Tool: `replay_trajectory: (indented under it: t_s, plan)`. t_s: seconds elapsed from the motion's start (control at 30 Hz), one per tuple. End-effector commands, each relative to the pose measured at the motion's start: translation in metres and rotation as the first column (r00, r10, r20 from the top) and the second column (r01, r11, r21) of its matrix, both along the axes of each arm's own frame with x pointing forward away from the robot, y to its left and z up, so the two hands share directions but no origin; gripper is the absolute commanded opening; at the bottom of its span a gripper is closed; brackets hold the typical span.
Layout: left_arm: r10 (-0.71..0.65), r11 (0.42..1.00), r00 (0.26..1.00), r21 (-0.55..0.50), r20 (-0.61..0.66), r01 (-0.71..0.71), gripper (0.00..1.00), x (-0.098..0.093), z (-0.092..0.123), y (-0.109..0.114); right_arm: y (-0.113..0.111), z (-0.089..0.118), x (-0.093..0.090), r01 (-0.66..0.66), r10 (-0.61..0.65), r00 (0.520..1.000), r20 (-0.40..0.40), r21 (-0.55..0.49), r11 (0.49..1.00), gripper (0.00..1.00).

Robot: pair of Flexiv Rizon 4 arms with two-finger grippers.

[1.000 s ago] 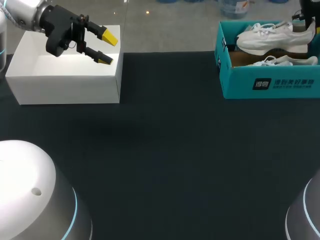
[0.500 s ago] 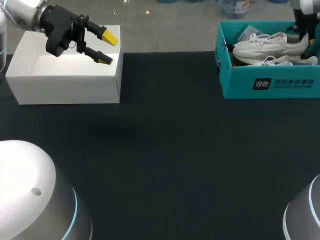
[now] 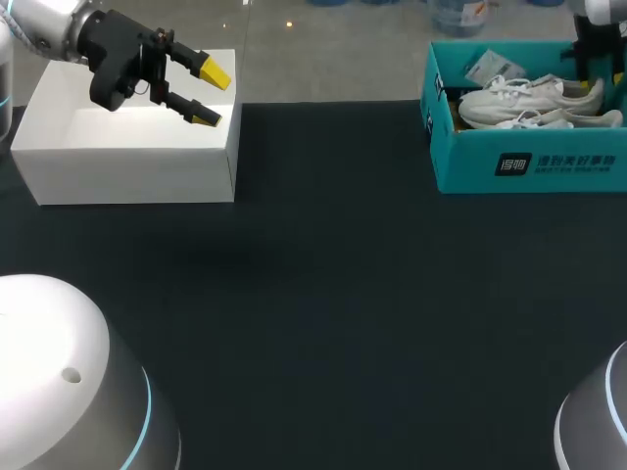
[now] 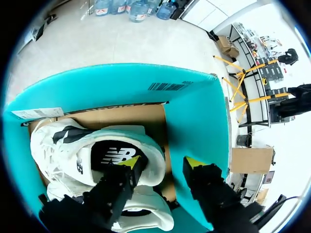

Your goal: Take the shoe out of the shoebox, open the shoe tongue, remove and reinsert the insole, then place the shoe into the shoebox

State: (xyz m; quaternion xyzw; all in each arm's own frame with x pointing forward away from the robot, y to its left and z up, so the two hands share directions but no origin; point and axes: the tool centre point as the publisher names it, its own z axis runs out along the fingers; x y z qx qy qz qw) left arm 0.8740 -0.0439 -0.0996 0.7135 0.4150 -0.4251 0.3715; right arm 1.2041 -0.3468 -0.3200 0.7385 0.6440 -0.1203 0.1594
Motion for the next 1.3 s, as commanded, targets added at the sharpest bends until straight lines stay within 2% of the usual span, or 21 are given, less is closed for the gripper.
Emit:
replay_trajectory:
  t_s: [0.03, 0.2, 0.4, 0.53, 0.77, 0.93, 1.2, 1.3]
  plan:
    - [-0.003, 1.0, 1.0, 0.003, 0.001, 0.003, 1.0, 0.001, 0.0, 0.0, 0.012, 0.03, -0.018, -0.027, 0.027, 0.999, 0.022, -0.004, 1.0, 1.0]
    - [-0.003, 1.0, 1.0, 0.003, 0.001, 0.003, 1.0, 0.001, 0.0, 0.0, 0.024, 0.059, -0.034, -0.055, 0.052, 0.996, 0.075, 0.043, 0.998, 1.0]
    - [-0.003, 1.0, 1.0, 0.003, 0.001, 0.003, 1.0, 0.001, 0.0, 0.0, 0.048, 0.092, -0.06, -0.136, 0.13, 0.985, 0.11, 0.049, 0.989, 1.0]
    - [-0.003, 1.0, 1.0, 0.003, 0.001, 0.003, 1.0, 0.001, 0.0, 0.0, 0.06, 0.101, -0.078, -0.169, 0.161, 0.978, 0.131, 0.057, 0.984, 1.0]
    - [-0.003, 1.0, 1.0, 0.003, 0.001, 0.003, 1.0, 0.001, 0.0, 0.0, 0.085, 0.105, -0.108, -0.268, 0.262, 0.959, 0.103, 0.046, 0.962, 1.0]
    - [-0.003, 1.0, 1.0, 0.003, 0.001, 0.003, 1.0, 0.001, 0.0, 0.0, 0.094, 0.103, -0.122, -0.331, 0.326, 0.941, 0.087, 0.049, 0.942, 1.0]
    - [-0.003, 1.0, 1.0, 0.003, 0.001, 0.003, 1.0, 0.001, 0.0, 0.0, 0.101, 0.098, -0.136, -0.335, 0.327, 0.94, 0.099, 0.074, 0.939, 1.0]
    - [0.161, 0.987, 0.983, 0.007, -0.089, -0.161, 1.0, 0.018, 0.013, -0.01, 0.106, 0.097, -0.135, -0.348, 0.339, 0.935, 0.103, 0.087, 0.933, 1.0]
